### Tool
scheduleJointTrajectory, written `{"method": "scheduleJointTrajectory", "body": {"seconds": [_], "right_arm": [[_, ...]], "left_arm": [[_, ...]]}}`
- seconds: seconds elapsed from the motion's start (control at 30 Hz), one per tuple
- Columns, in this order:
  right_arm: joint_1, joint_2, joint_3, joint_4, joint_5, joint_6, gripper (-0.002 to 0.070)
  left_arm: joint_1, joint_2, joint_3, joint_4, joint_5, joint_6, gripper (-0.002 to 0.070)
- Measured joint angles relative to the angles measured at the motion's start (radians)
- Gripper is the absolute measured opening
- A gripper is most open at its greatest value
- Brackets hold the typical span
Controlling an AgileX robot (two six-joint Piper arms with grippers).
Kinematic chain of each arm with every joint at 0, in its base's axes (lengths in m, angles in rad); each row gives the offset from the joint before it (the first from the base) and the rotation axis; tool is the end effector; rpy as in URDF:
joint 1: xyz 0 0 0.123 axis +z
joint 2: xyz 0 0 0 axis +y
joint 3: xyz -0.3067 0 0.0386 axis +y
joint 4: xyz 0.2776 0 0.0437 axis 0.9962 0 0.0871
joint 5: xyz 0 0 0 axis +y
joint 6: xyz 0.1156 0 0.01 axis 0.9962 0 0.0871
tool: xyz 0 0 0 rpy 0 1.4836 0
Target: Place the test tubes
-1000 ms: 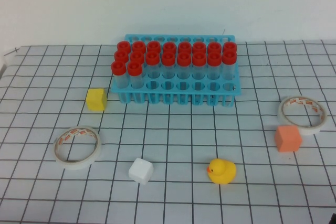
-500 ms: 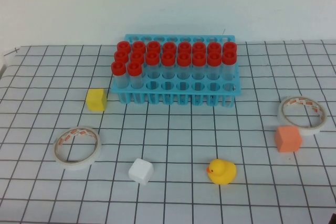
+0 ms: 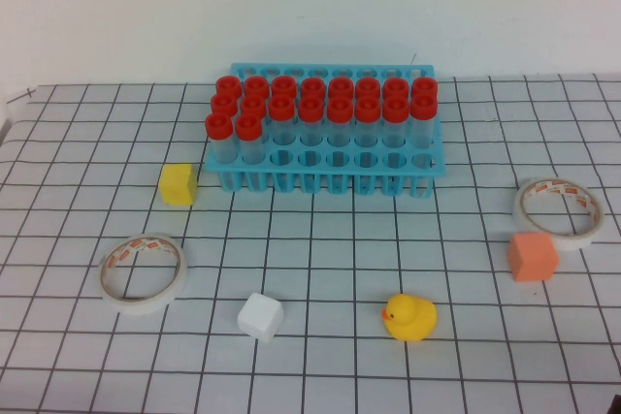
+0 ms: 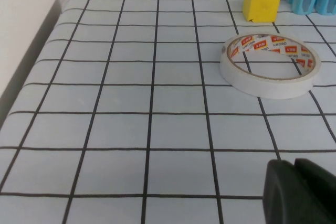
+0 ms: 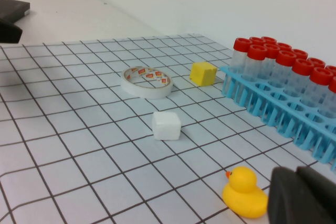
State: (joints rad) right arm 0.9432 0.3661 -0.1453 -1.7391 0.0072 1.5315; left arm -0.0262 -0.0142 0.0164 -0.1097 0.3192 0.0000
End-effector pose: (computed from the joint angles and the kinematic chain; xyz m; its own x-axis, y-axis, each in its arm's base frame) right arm 0.0729 0.0989 0.2354 0.0901 -0.2268 -0.9698 -0.8040 0.5581 -0.2052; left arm 0.0832 -0.0062 0.1735 -0.2352 -0.0978 -0.9670 0.0353 0.9934 -0.1091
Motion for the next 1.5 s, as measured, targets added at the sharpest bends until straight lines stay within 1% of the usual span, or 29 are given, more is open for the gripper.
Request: {"method": "scheduleJointTrajectory", "body": {"seconds": [1.1,1.2,1.33,1.43,1.5], "right_arm": [[-0.007,-0.004,0.000,0.000,0.004,0.000,-0.0001],[-0.062,-0.017,0.000,0.000,0.002,0.000,-0.0001],[-0.197,-0.019,0.004,0.000,-0.007,0.000,-0.0001],[-0.340,-0.019,0.004,0.000,-0.024,0.000,-0.0001],[-0.458,-0.019,0.004,0.000,-0.032,0.000,-0.0001]], "left_arm": [[0.000,0.000,0.000,0.001,0.000,-0.009,-0.0001],[0.000,0.000,0.000,0.002,0.000,-0.009,-0.0001],[0.000,0.000,0.000,0.002,0.000,-0.009,-0.0001],[0.000,0.000,0.000,0.002,0.000,-0.009,-0.0001],[0.000,0.000,0.000,0.002,0.000,-0.009,-0.0001]]}}
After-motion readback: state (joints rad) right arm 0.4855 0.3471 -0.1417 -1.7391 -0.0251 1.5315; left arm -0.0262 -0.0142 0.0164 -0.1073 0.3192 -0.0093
